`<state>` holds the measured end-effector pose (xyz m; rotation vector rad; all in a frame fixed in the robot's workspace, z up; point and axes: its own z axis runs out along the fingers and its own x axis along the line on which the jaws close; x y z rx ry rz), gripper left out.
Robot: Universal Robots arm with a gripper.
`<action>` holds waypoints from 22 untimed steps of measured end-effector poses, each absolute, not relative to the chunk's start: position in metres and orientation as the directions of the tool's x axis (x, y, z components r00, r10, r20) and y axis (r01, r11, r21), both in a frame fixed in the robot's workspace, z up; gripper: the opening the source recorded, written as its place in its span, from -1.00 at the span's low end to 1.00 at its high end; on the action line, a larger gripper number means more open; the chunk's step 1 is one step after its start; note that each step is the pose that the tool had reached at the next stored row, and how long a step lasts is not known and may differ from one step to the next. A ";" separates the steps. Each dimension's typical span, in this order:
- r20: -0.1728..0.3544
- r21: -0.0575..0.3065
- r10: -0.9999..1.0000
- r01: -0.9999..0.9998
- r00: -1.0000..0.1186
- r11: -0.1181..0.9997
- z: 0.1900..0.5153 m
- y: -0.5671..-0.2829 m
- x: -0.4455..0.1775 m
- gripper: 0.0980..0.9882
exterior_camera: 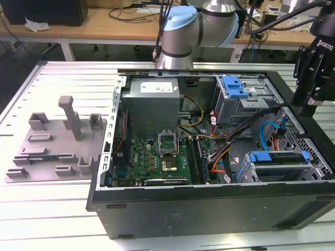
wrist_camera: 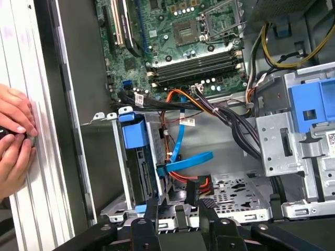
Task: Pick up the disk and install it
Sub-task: 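Insert the first disk wire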
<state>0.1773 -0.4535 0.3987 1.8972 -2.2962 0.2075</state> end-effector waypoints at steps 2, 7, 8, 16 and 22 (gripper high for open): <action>0.213 -0.009 -0.959 -0.982 -0.185 0.188 0.397 -0.451 0.177 -0.22; 0.221 -0.010 -0.957 -0.982 -0.185 0.188 0.389 -0.448 0.177 -0.22; 0.224 -0.011 -0.957 -0.982 -0.185 0.188 0.388 -0.448 0.177 -0.22; 0.251 -0.015 -0.952 -0.984 -0.175 0.176 0.376 -0.434 0.177 -0.22; 0.257 -0.016 -0.951 -0.984 -0.175 0.176 0.371 -0.434 0.179 -0.22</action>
